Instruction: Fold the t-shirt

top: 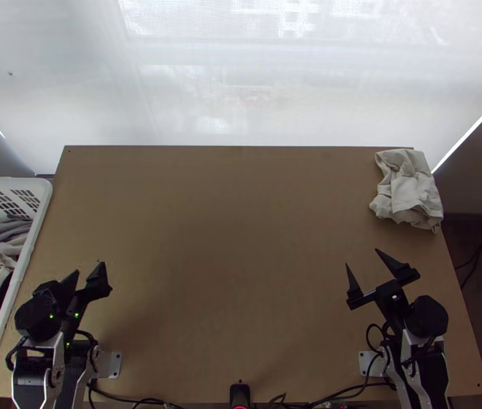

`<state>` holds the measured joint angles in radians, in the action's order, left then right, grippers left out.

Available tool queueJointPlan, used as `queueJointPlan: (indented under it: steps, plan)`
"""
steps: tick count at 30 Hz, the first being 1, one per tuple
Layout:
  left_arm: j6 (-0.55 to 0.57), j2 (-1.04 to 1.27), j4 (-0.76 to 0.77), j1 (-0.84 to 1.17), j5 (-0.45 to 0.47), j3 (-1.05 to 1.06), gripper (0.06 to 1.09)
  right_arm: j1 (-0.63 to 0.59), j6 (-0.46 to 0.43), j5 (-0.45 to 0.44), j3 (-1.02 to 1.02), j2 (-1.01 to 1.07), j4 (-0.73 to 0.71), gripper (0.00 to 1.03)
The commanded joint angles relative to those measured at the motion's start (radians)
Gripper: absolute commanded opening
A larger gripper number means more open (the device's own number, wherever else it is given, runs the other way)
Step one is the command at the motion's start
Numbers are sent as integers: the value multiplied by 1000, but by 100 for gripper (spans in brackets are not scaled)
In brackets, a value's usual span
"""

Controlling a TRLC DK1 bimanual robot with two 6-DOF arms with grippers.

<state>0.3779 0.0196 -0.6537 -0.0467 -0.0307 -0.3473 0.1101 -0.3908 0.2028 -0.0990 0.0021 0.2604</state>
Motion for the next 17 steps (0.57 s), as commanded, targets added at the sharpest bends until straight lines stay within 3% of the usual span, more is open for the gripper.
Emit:
queueJointPlan:
  steps: [1, 12, 17]
  plan:
    - [173, -4, -119, -1, -9, 62, 104, -9, -19, 0, 5, -4, 11, 98]
    - [181, -24, -40, -102, -5, 21, 104, -7, -20, 0, 5, -4, 13, 98]
    - [70, -24, 9, -136, -5, 30, 104, -7, -20, 1, 5, -4, 13, 98]
